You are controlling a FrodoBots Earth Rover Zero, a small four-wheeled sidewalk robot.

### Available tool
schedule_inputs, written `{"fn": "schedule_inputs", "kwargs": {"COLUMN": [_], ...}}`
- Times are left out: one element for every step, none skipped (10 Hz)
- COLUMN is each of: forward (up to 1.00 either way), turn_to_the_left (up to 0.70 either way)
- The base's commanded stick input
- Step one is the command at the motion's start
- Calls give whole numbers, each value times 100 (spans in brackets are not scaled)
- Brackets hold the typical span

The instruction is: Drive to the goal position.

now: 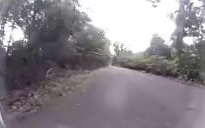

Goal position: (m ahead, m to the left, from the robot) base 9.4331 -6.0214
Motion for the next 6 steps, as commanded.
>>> {"fn": "schedule_inputs", "kwargs": {"forward": [70, 70, 70, 70, 70, 70], "turn_to_the_left": [0, 0, 0, 0, 0, 0]}}
